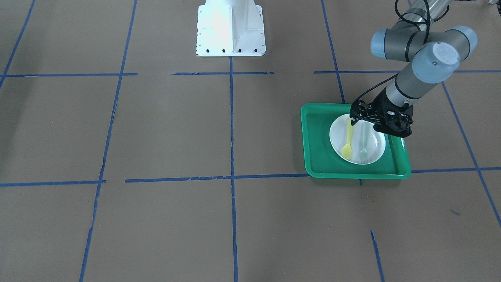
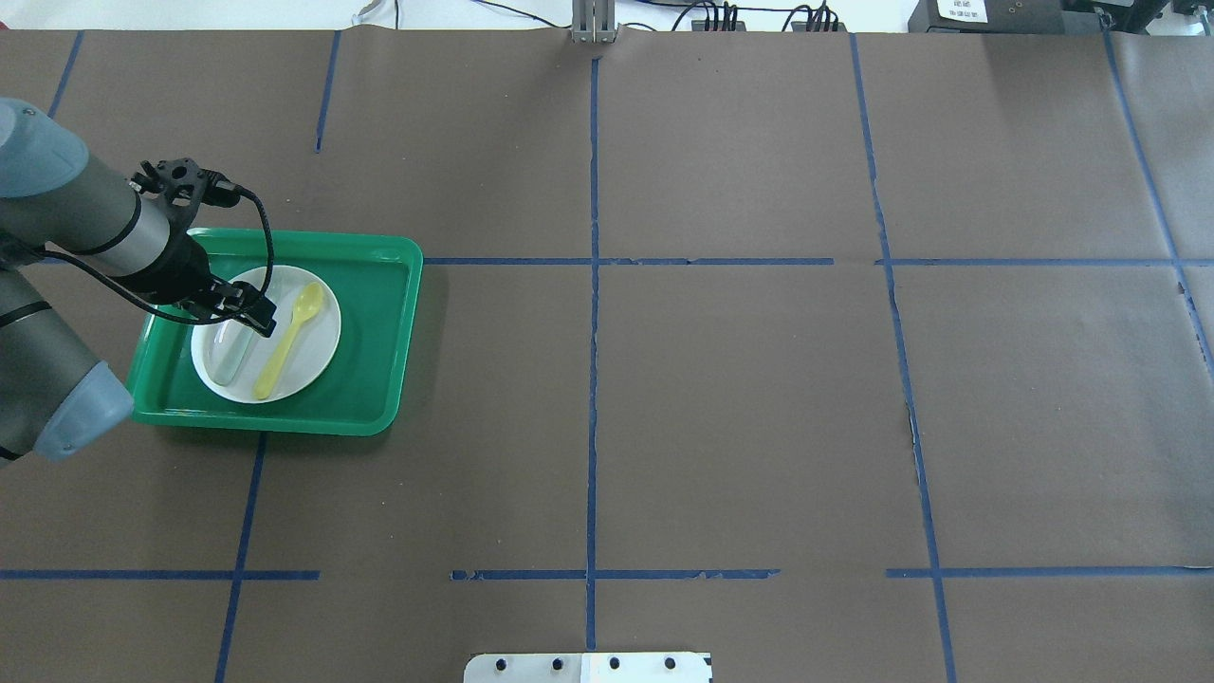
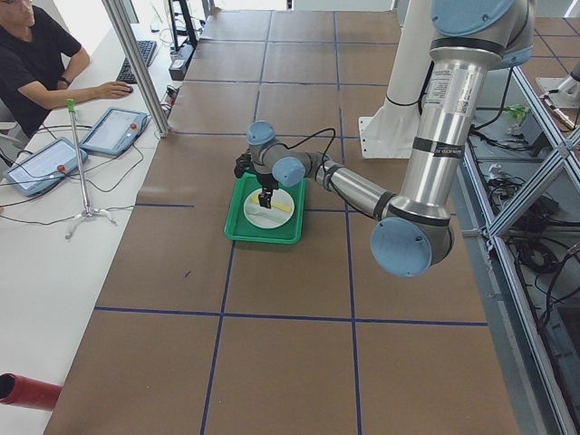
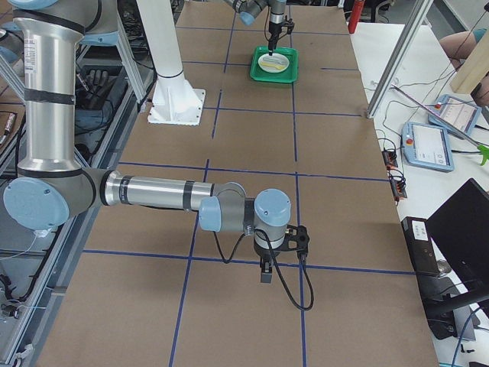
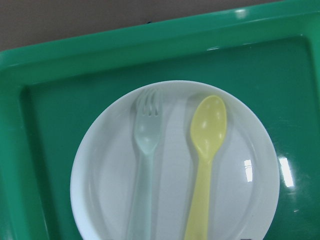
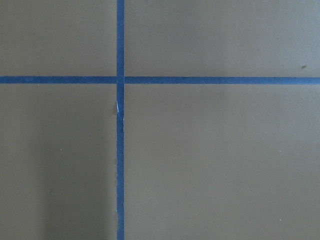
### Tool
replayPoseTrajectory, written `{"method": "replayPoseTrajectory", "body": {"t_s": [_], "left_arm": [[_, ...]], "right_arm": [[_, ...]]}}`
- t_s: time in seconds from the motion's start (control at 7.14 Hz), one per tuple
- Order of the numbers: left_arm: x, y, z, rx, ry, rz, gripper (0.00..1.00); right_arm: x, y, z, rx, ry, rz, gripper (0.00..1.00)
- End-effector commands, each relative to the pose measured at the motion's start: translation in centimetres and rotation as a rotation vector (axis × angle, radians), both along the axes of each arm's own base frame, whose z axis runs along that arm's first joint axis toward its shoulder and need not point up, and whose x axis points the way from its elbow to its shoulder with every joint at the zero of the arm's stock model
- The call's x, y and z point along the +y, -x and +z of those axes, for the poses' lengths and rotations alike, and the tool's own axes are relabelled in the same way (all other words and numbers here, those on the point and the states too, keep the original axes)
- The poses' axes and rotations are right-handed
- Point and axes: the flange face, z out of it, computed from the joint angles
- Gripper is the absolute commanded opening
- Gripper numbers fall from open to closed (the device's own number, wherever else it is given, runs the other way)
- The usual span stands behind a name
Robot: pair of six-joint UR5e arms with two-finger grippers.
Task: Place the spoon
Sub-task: 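Move the left gripper down over the yellow spoon on the white plate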
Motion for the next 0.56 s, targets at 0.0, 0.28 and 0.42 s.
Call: {"method": "replayPoseTrajectory", "body": {"t_s": [0.0,0.28,0.42], "left_arm": [[-0.2,-1.9,0.2,0.001,-0.013,0.027,0.81],[-0.3,-2.4,0.8,0.01,-0.027,0.031,0.74],[-0.6,-3.0,0.9,0.007,-0.022,0.035,0.74]], "right_arm": [[0.0,0.0,0.0,0.0,-0.001,0.0,1.0],[0.0,0.0,0.0,0.0,0.0,0.0,1.0],[0.0,0.0,0.0,0.0,-0.001,0.0,1.0]]}}
